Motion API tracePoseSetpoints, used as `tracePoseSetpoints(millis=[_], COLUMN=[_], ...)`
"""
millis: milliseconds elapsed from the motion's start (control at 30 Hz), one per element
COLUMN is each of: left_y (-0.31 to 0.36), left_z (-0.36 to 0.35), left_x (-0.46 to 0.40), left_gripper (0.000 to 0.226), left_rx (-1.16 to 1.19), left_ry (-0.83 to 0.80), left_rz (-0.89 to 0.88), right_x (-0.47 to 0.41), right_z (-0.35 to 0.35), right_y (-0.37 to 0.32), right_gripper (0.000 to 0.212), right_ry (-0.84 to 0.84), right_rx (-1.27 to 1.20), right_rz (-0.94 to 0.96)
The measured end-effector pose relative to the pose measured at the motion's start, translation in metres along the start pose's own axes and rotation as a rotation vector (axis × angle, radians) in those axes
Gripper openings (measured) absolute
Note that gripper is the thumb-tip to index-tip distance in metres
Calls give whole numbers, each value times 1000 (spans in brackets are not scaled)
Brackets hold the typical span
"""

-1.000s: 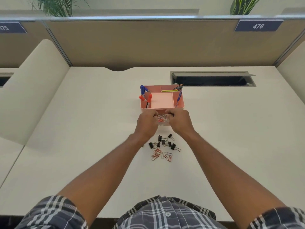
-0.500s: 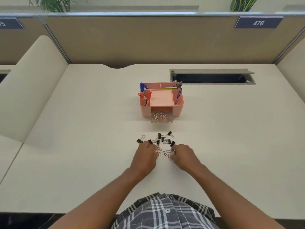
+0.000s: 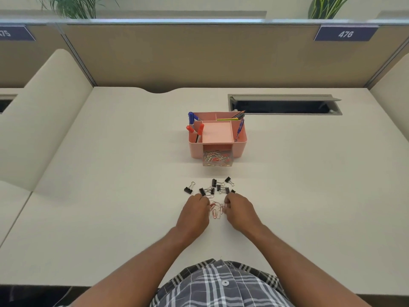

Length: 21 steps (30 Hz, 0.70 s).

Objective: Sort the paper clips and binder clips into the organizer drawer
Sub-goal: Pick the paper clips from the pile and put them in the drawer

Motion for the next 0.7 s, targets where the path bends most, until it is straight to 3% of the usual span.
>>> tracePoseSetpoints(millis=[433, 700], left_y=[-15, 18], left_z=[21, 84], left_x=[-6, -66], left_gripper=[15, 13], left_rx=[373, 394], left_ry=[102, 240], left_rz=[239, 163], right_x=[-3, -37], right_z=[27, 118], right_y=[12, -19], right_gripper=[11, 20], right_ry=[23, 331], right_rx=[-423, -487], right_rz=[-112, -6])
Point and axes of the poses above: each hand's wrist, its own x-axis away from the middle knuckle, its own z-axis out of the back of the hand, y = z × x, the point moved 8 cm from there along -x, towards the middle knuckle, and after that the axes turned 11 degrees about x, right-handed, at the moved point
